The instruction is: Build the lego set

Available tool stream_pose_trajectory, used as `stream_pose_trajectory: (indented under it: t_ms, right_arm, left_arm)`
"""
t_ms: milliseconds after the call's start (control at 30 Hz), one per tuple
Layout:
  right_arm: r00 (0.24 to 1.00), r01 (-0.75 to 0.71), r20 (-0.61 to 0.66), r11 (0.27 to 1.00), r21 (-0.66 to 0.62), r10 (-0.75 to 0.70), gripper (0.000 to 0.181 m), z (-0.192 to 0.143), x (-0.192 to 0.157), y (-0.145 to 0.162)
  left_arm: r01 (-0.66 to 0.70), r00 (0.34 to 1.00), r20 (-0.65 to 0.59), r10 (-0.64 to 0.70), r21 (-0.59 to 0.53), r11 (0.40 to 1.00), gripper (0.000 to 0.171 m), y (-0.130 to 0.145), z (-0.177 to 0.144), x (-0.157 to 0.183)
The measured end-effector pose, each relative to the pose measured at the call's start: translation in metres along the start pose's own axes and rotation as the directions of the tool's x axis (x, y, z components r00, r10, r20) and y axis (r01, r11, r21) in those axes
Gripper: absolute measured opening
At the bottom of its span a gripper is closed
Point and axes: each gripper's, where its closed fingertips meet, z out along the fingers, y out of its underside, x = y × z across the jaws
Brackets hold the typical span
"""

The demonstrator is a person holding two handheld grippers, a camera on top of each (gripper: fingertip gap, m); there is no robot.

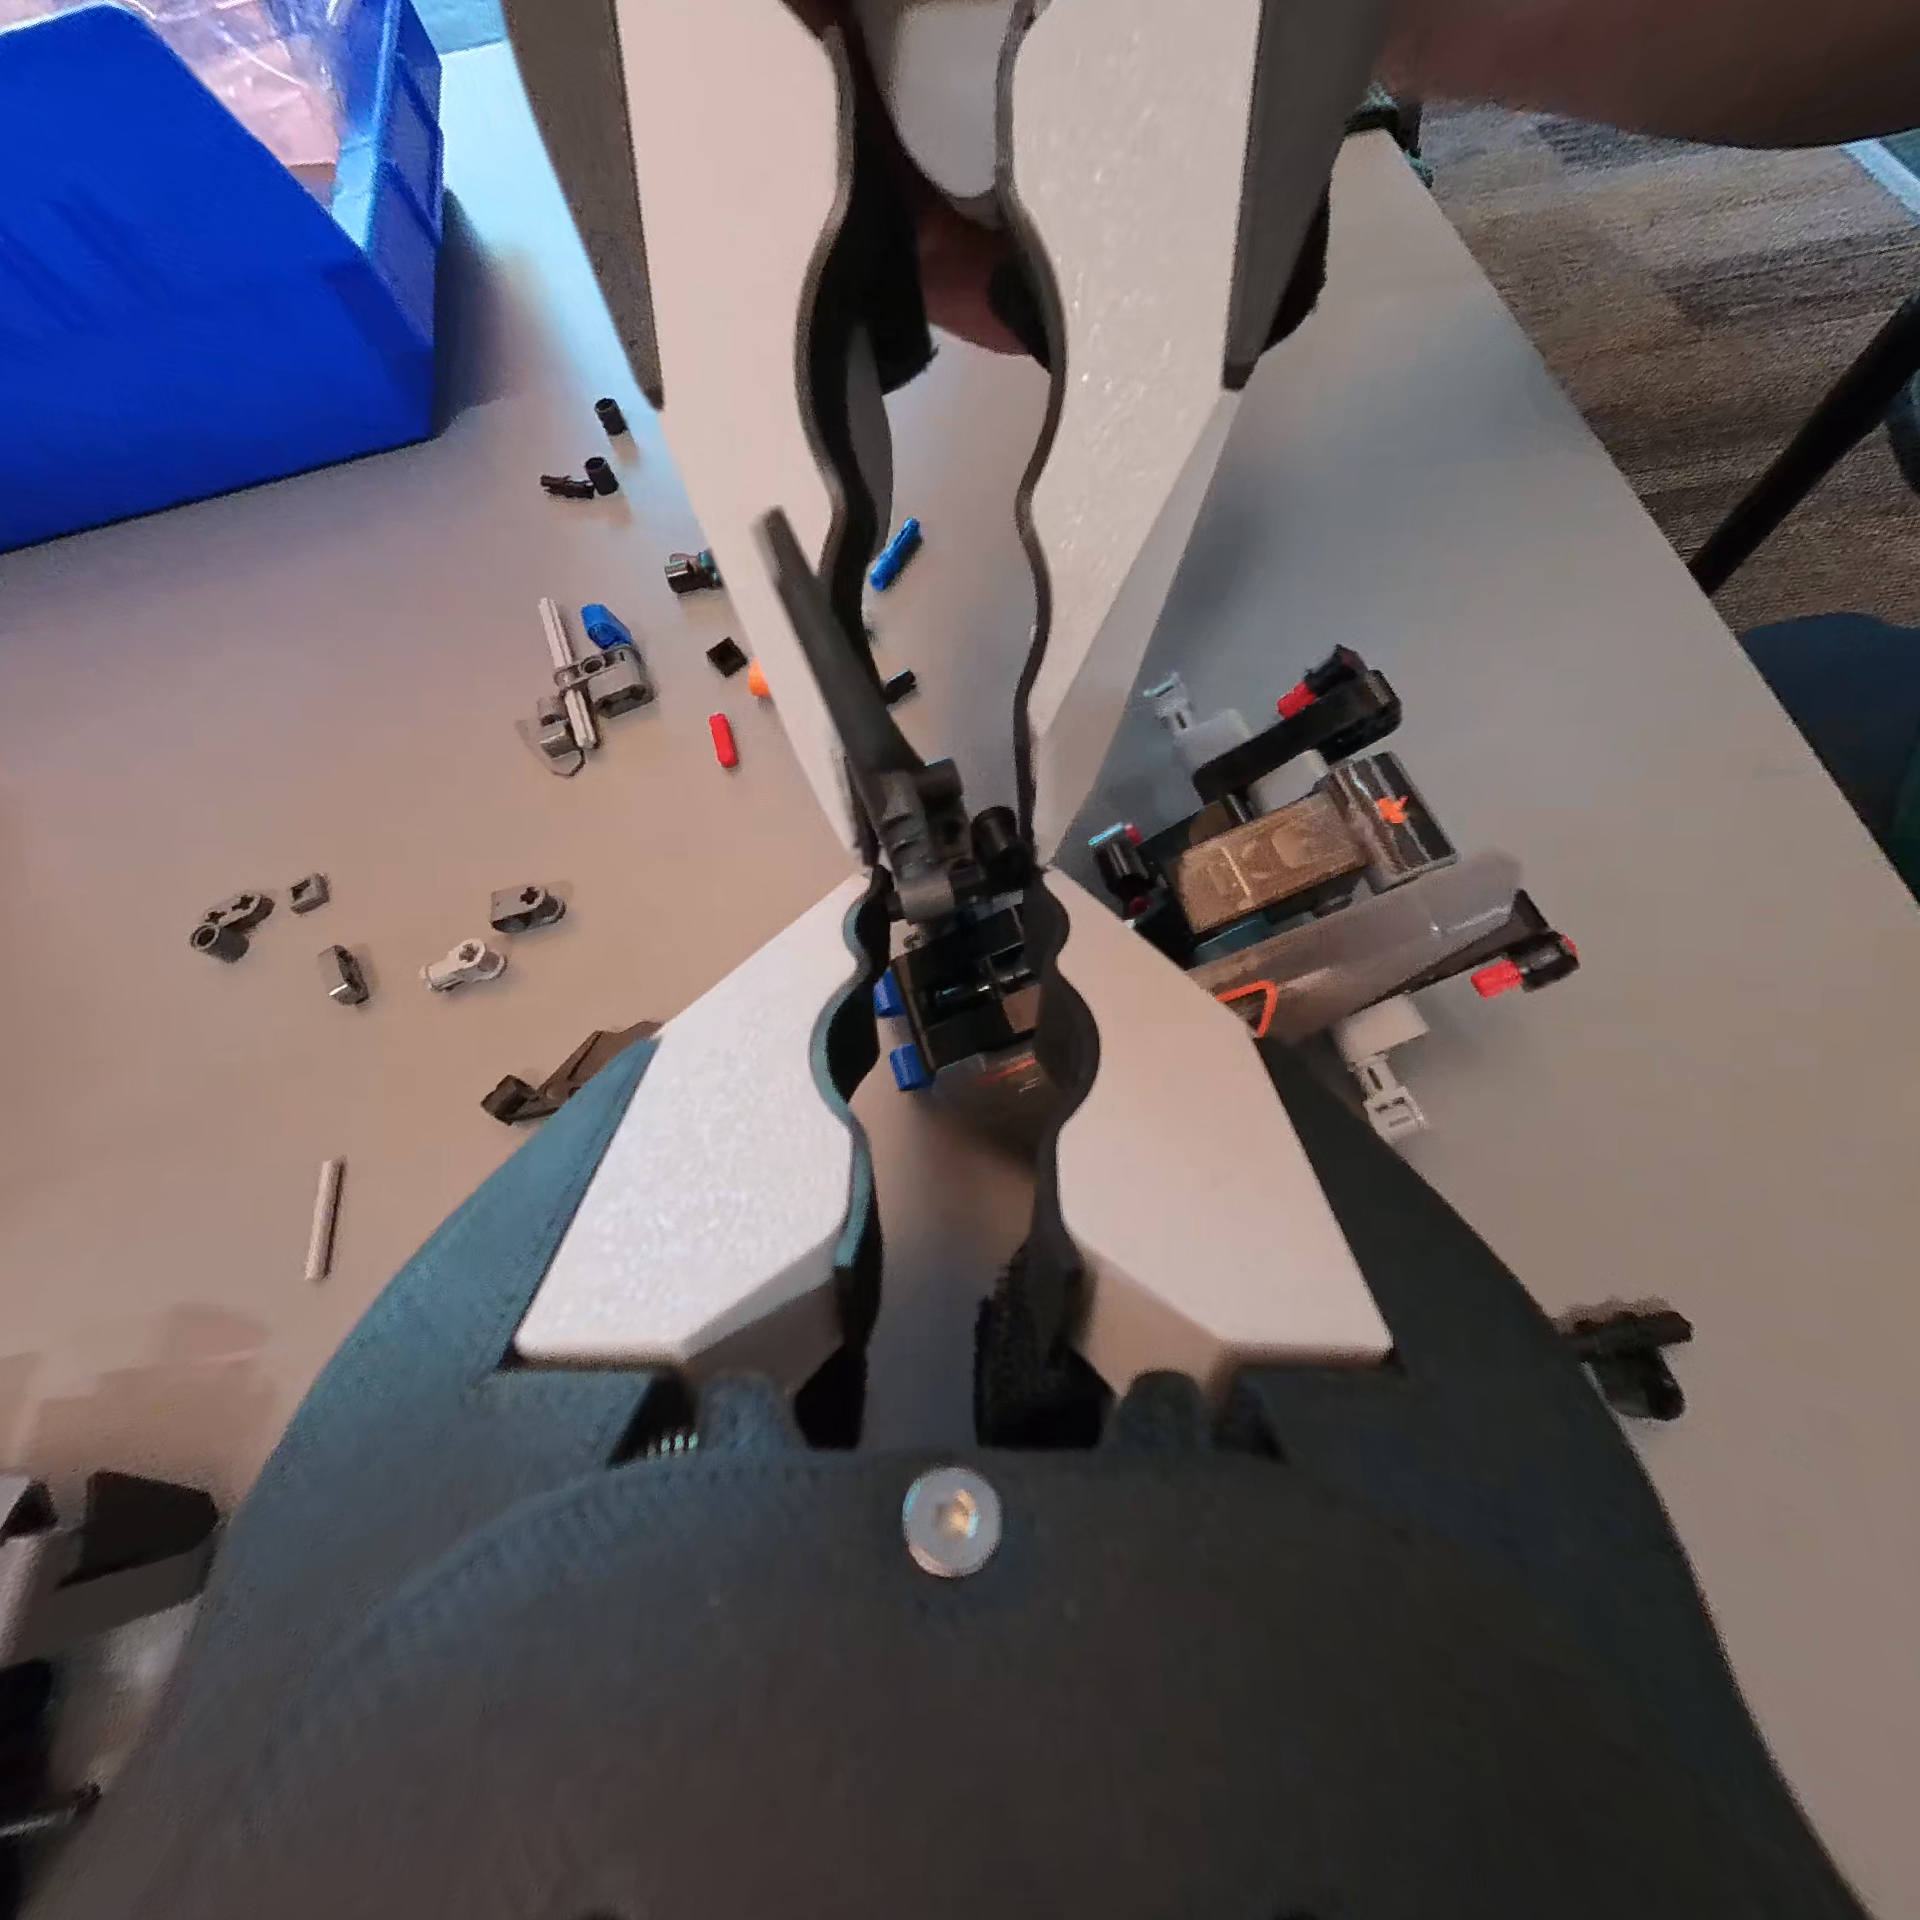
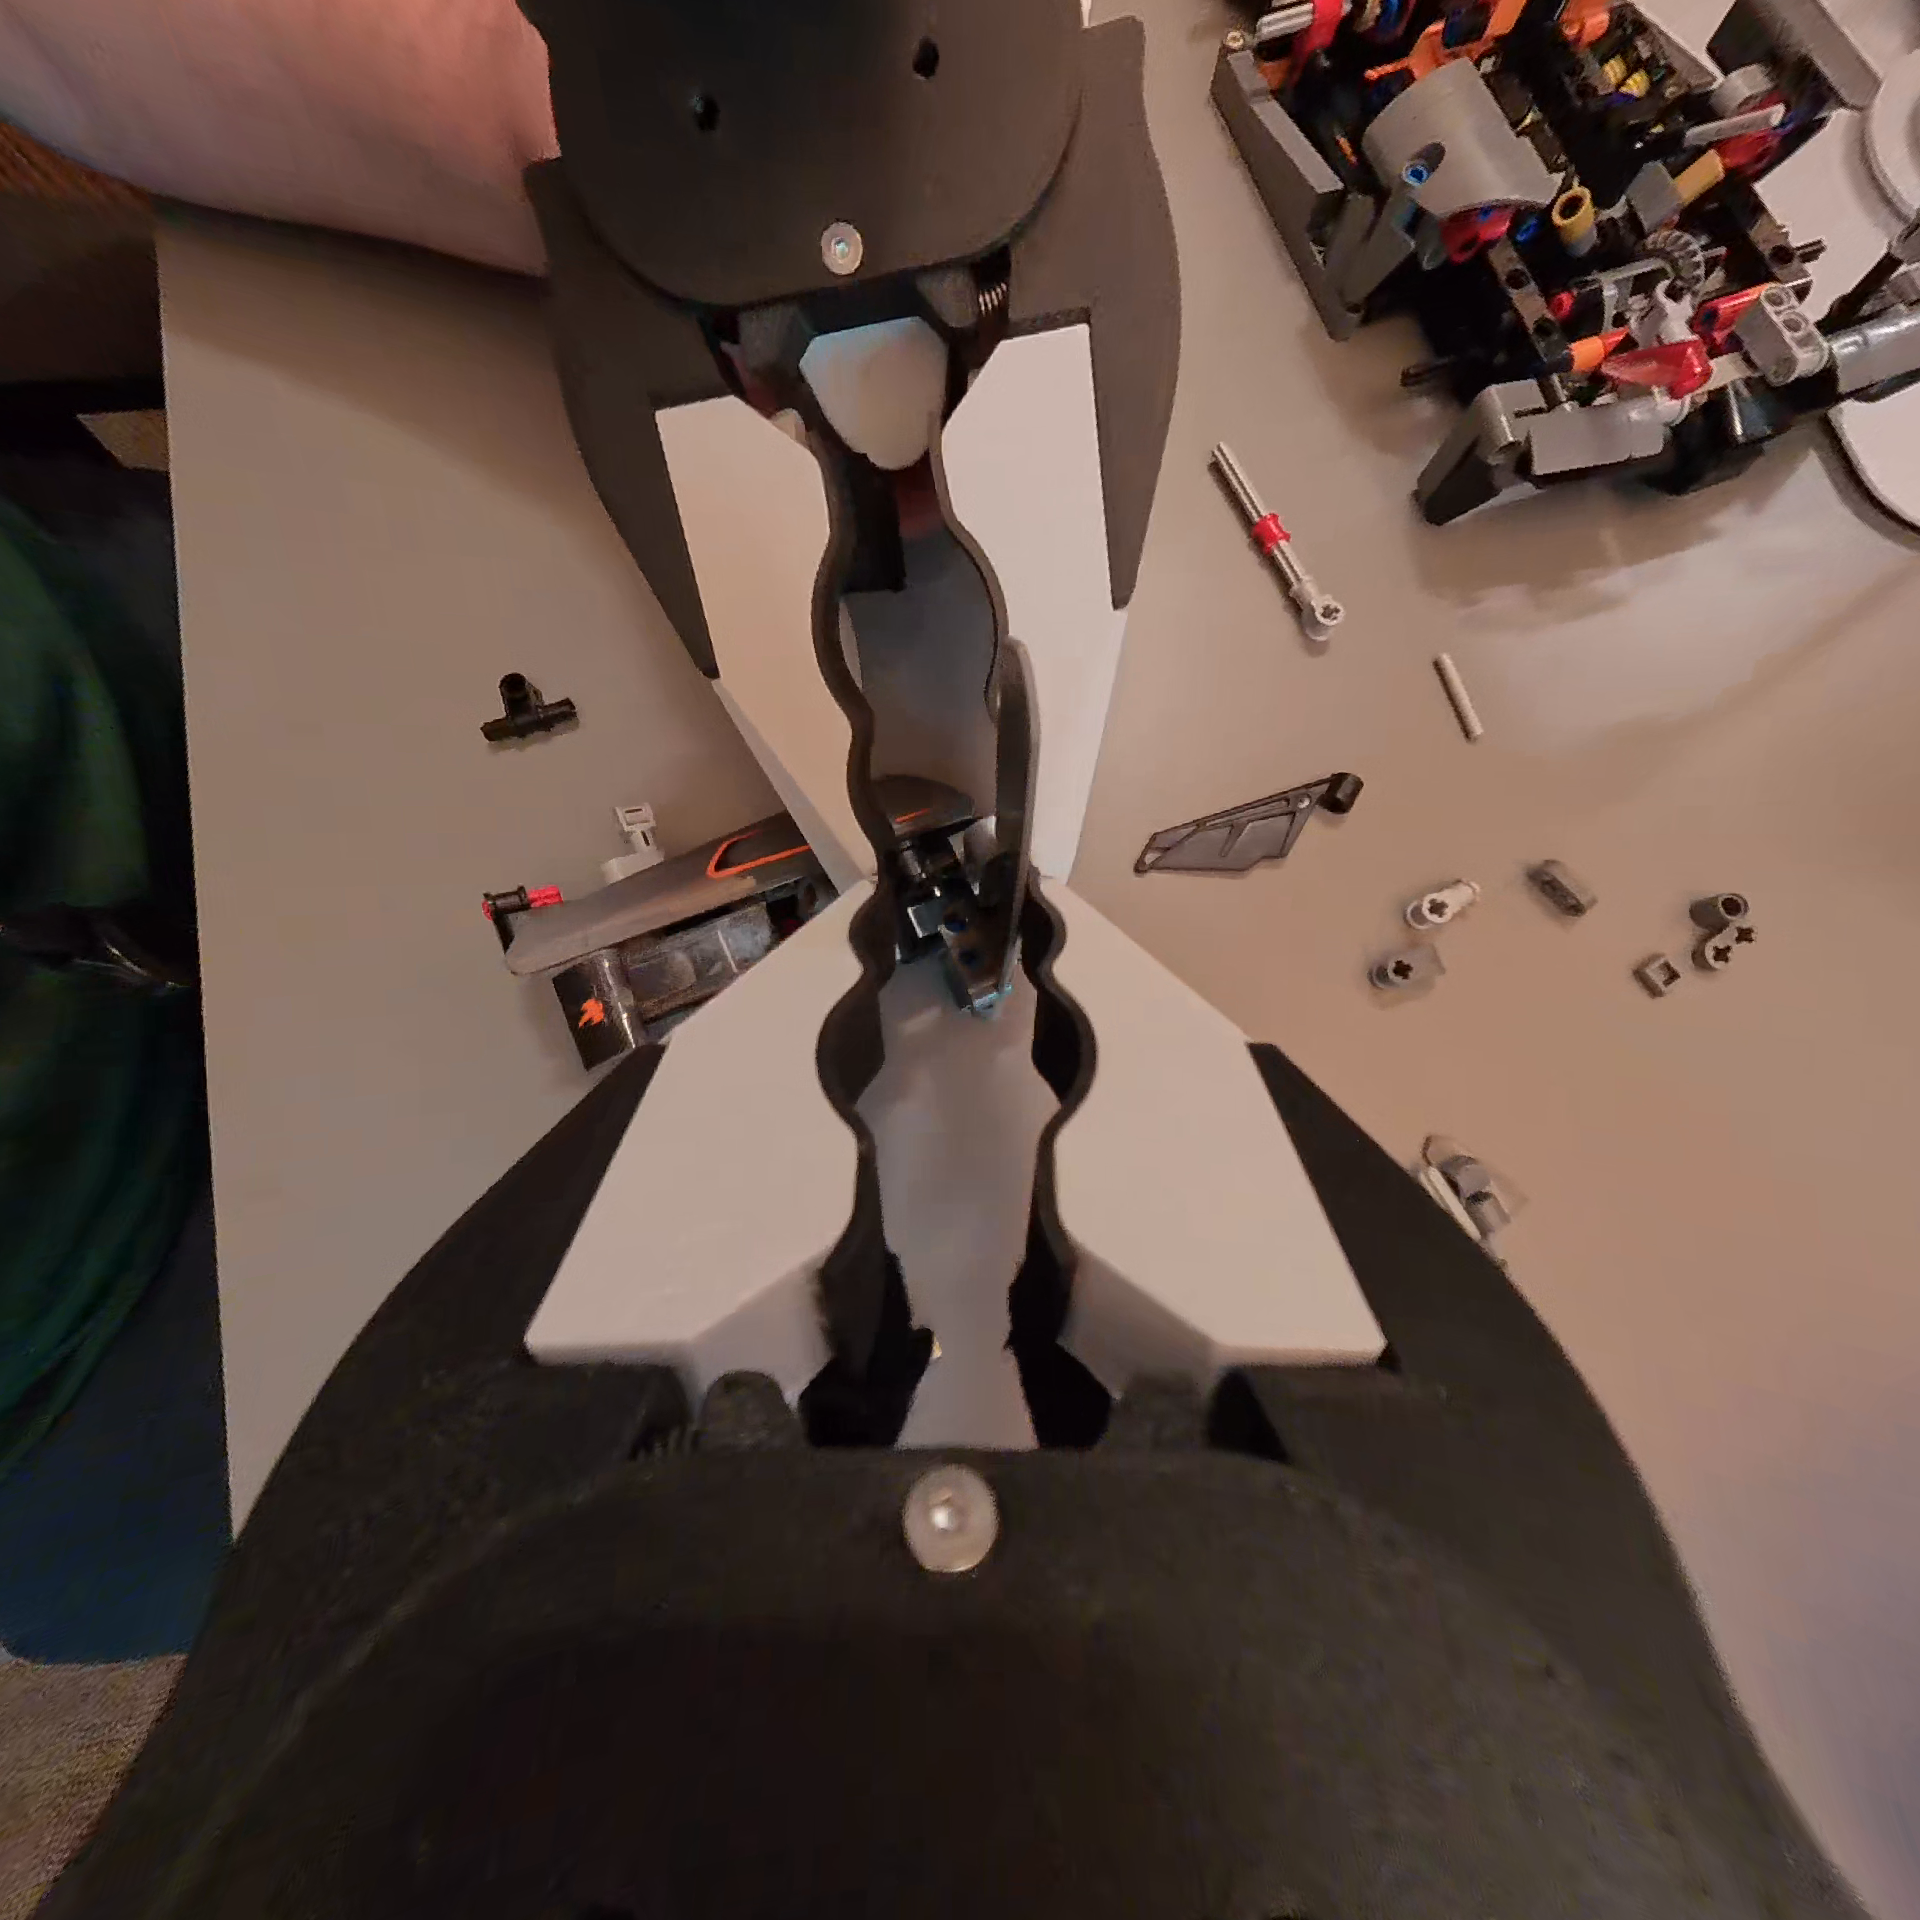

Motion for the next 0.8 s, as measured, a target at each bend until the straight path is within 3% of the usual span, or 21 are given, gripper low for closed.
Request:
stream_pose_trajectory:
  t_ms: [267, 400, 667, 800]
  right_arm:
    - [0.996, -0.062, 0.067, 0.998, 0.024, 0.061, 0.025, 0.0, 0.002, 0.001]
    - [0.999, -0.035, 0.035, 0.999, 0.035, 0.034, 0.022, -0.001, 0.001, 0.0]
    - [1.0, -0.029, 0.006, 0.998, 0.061, 0.029, 0.019, -0.002, 0.006, 0.0]
    - [1.0, -0.016, -0.003, 0.998, 0.067, 0.016, 0.017, -0.001, 0.007, -0.002]
  left_arm:
    - [0.003, 1.0, -0.011, -0.003, -0.003, 1.0, 0.024, -0.001, 0.002, 0.0]
    - [0.014, 1.0, -0.014, -0.014, -0.003, 1.0, 0.024, -0.001, 0.002, 0.0]
    - [0.083, 0.996, 0.019, -0.082, -0.052, 0.995, 0.05, 0.009, -0.006, -0.005]
    - [0.113, 0.993, 0.041, -0.111, -0.04, 0.993, 0.039, 0.008, -0.014, -0.004]
